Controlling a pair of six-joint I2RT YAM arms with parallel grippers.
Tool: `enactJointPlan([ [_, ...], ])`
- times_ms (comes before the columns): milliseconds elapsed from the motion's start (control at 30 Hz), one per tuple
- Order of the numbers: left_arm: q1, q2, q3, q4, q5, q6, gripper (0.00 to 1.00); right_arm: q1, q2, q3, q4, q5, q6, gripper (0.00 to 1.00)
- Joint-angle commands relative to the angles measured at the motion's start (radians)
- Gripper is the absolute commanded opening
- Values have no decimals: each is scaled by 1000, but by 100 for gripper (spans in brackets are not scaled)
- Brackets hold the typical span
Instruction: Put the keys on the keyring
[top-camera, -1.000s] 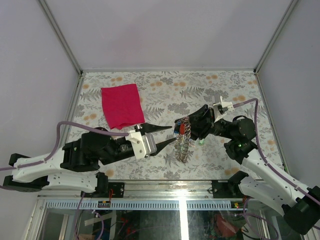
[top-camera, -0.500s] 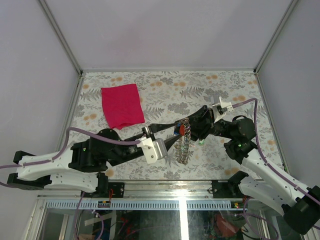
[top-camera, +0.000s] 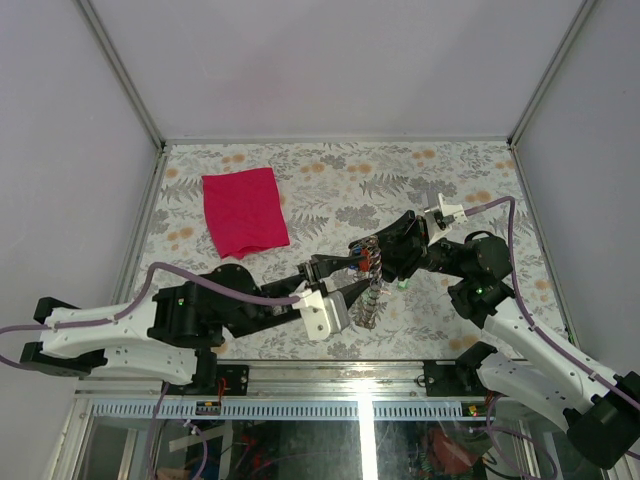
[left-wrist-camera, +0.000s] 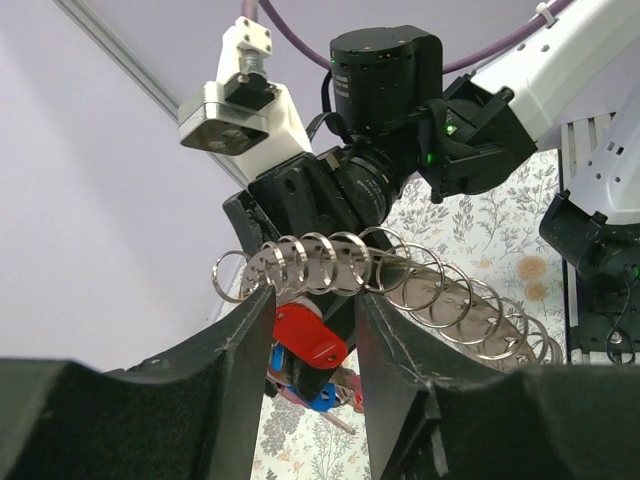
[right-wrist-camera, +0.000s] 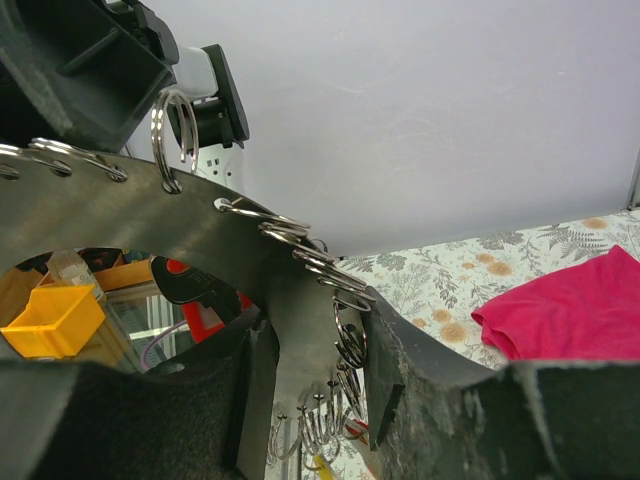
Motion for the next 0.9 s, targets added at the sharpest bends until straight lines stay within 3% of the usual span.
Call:
enactJointPlan([
  [0, -19, 10, 21, 64, -23, 30, 39, -5, -27, 39, 61, -6, -1, 20],
  [533, -34, -10, 18, 106, -22, 19, 35, -6, -28, 31, 63, -8, -1, 20],
  [867, -38, -5, 15, 108, -4, -8, 19, -6, -22, 29, 66, -11, -1, 20],
])
